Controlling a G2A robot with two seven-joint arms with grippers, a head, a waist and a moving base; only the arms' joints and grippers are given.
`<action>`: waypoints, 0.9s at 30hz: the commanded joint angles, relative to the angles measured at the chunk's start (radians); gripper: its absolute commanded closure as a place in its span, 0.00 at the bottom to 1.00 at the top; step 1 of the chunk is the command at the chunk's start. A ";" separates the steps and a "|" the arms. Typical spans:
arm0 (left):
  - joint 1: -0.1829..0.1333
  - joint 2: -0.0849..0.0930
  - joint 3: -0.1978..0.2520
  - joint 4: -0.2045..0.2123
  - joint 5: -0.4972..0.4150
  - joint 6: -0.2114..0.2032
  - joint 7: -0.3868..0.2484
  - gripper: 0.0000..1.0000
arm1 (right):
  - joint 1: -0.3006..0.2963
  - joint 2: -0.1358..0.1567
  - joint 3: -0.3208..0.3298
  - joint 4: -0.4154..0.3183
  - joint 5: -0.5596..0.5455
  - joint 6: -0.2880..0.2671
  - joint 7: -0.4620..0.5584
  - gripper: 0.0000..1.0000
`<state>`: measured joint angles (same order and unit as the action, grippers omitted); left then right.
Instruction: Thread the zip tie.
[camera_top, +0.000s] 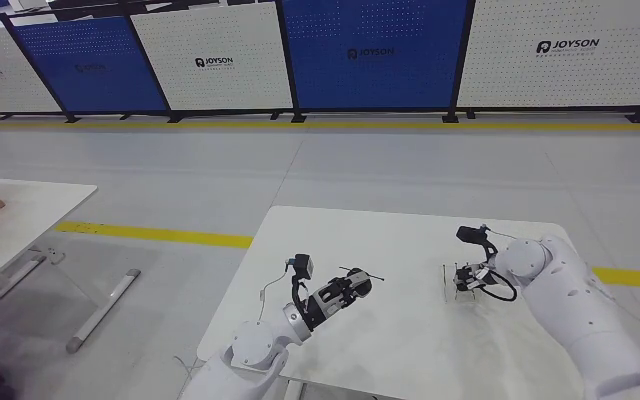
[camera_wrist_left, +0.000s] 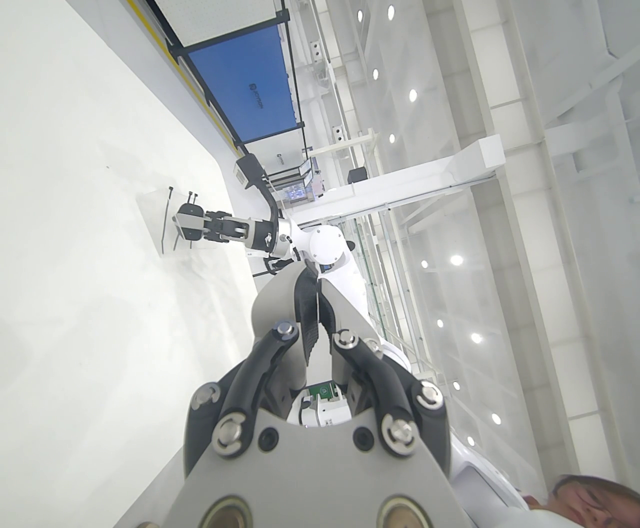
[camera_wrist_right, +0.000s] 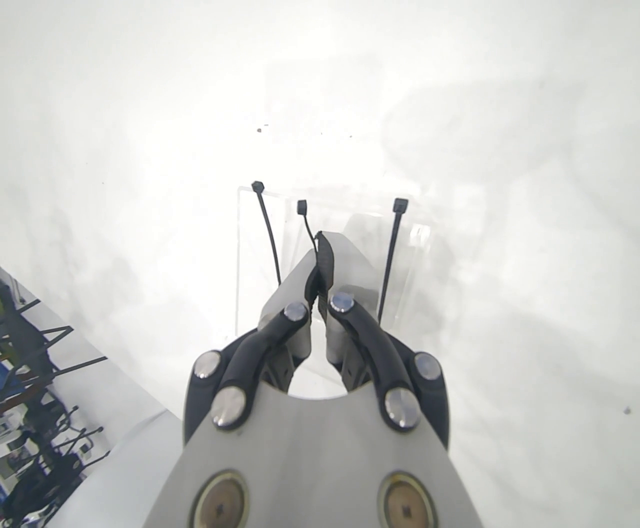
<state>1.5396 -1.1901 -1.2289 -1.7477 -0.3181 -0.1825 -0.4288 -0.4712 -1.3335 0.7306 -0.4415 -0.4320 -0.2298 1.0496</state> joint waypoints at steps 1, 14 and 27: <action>0.000 0.000 0.000 0.000 0.000 0.000 0.000 1.00 | 0.000 0.000 0.000 0.000 0.000 0.000 0.000 1.00; 0.000 0.000 0.000 0.000 0.000 0.000 0.000 1.00 | -0.051 0.039 0.046 -0.086 -0.019 0.003 -0.027 1.00; 0.000 0.000 0.000 0.000 0.000 0.000 0.000 1.00 | -0.150 0.110 0.145 -0.285 -0.043 0.010 -0.031 1.00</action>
<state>1.5396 -1.1901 -1.2289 -1.7477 -0.3181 -0.1825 -0.4288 -0.6128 -1.2296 0.8655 -0.7099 -0.4742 -0.2180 1.0179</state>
